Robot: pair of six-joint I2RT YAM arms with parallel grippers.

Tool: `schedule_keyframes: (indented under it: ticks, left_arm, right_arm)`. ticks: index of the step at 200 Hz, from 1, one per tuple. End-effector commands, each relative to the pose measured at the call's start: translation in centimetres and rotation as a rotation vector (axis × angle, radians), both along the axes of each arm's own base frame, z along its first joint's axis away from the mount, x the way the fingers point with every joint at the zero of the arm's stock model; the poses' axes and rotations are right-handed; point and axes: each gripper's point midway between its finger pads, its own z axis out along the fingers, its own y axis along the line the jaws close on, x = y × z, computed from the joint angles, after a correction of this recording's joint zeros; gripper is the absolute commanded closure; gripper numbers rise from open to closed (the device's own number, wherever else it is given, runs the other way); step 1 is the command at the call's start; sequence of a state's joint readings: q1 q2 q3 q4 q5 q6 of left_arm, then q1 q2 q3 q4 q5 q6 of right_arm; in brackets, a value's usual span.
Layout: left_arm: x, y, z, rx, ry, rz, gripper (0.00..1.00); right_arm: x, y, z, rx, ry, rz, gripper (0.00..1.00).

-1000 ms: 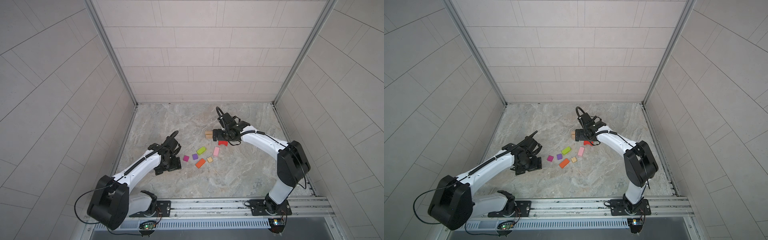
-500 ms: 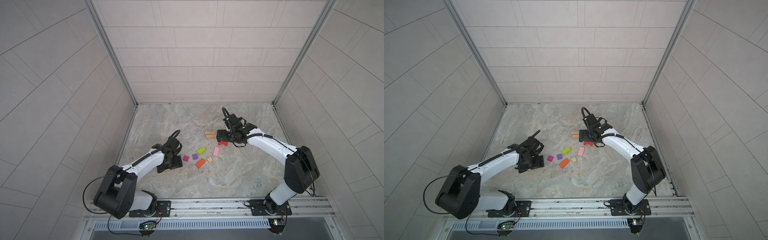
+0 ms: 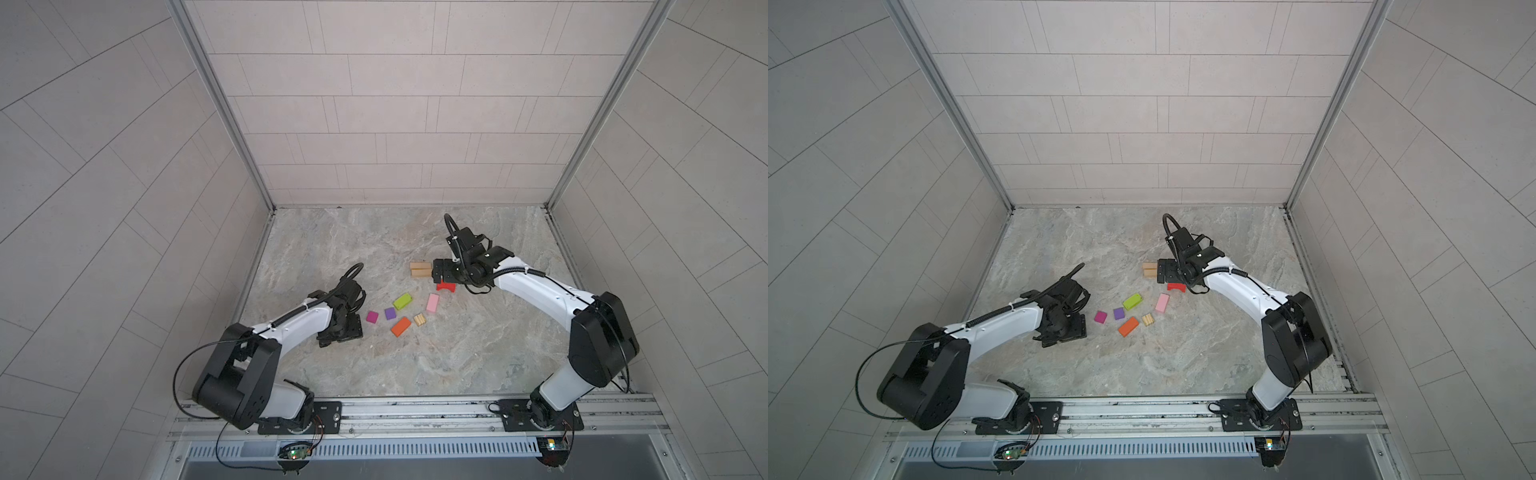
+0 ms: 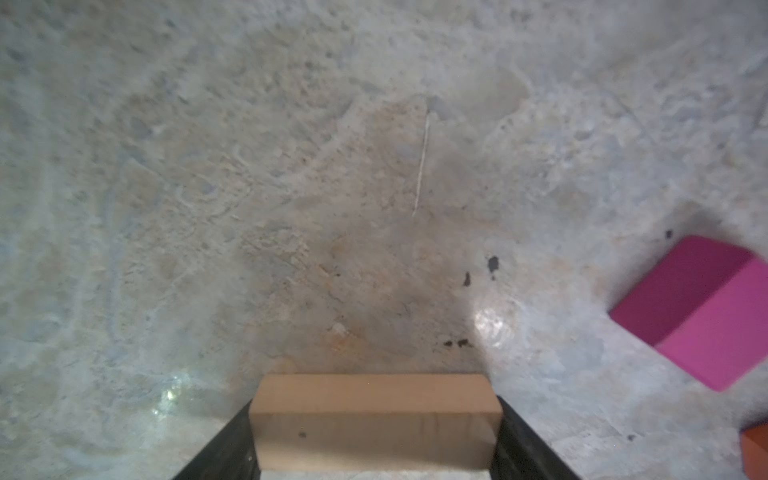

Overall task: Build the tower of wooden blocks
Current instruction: 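Lower the left gripper and close it on the plank nearest the robot, then carry the plank with the left gripper toward the planks while the right arm withdraws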

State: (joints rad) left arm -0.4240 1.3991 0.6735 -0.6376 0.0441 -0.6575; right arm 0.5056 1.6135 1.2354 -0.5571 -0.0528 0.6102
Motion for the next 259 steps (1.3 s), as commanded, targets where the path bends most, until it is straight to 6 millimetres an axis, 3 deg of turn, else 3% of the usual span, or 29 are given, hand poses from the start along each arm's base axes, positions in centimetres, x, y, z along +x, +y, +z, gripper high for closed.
schedule_keyframes:
  ticks: [1,30,82,125,194,259]
  left_arm:
    - [-0.5,0.1,-0.4,0.008,0.013,-0.007,0.35]
    - [-0.2,-0.6,0.6,-0.020,0.004,-0.025,0.59]
    - [2.0,-1.8,5.8,-0.027,-0.085,-0.077,0.60]
    - [5.0,-4.8,9.5,-0.062,-0.168,-0.131,0.60]
    - [9.3,-13.1,11.0,-0.091,-0.221,-0.273,0.59]
    - [13.1,-18.2,8.6,-0.090,-0.215,-0.325,0.58]
  right_arm:
    - [-0.1,-0.4,1.0,0.008,-0.024,-0.016,0.01]
    - [-0.2,-0.5,0.7,0.004,-0.017,-0.019,0.01]
    - [-0.4,-1.0,0.7,0.001,-0.017,-0.024,0.01]
    - [-0.7,-2.3,1.0,-0.012,-0.025,-0.049,0.01]
    - [-2.0,-5.7,1.4,-0.039,-0.045,-0.110,0.01]
    - [-4.2,-9.6,1.6,-0.050,-0.108,-0.179,0.01]
